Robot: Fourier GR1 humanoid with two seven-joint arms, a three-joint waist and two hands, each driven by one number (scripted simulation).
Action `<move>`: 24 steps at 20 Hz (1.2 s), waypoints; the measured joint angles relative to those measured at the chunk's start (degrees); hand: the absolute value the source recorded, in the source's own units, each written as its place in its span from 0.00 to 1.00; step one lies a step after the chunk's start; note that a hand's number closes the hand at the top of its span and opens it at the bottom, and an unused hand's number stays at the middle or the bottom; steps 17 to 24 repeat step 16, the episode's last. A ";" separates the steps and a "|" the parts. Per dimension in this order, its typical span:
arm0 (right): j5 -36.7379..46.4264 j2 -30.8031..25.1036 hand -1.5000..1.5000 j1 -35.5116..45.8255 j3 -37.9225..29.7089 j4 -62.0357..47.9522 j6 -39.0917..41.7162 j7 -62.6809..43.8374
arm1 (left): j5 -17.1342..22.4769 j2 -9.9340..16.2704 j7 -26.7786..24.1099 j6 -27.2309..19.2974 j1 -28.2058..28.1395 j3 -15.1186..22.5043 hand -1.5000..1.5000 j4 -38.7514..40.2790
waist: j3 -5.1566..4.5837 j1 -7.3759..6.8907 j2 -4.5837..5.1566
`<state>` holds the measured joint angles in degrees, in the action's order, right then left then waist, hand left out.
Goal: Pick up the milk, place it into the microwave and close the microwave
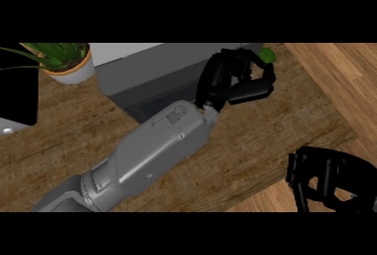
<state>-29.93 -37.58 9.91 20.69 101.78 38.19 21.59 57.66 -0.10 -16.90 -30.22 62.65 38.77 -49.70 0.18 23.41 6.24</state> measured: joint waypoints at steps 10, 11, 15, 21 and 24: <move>1.43 2.42 1.00 -5.50 3.14 5.66 -3.11 -0.08 | 4.81 0.01 -1.53 10.88 -0.05 1.20 1.00 1.24 | 0.12 -2.64 -0.58; 1.66 2.62 1.00 -6.07 3.44 6.18 -3.48 -0.11 | 5.12 0.01 -1.74 11.88 -0.03 1.31 1.00 1.40 | 0.12 -2.85 -0.60; 2.72 3.58 1.00 -7.89 4.52 8.63 -5.23 -0.33 | 6.08 0.02 -2.31 15.54 0.21 1.91 1.00 2.24 | 0.13 -3.70 -0.73; 3.05 3.83 1.00 -8.32 4.87 9.20 -5.63 -0.40 | 6.28 0.01 -2.52 16.31 0.29 2.10 1.00 2.42 | 0.13 -3.91 -0.74; 3.05 3.83 1.00 -8.32 4.87 9.20 -5.63 -0.40 | 6.28 0.01 -2.52 16.31 0.29 2.10 1.00 2.42 | 0.13 -3.91 -0.74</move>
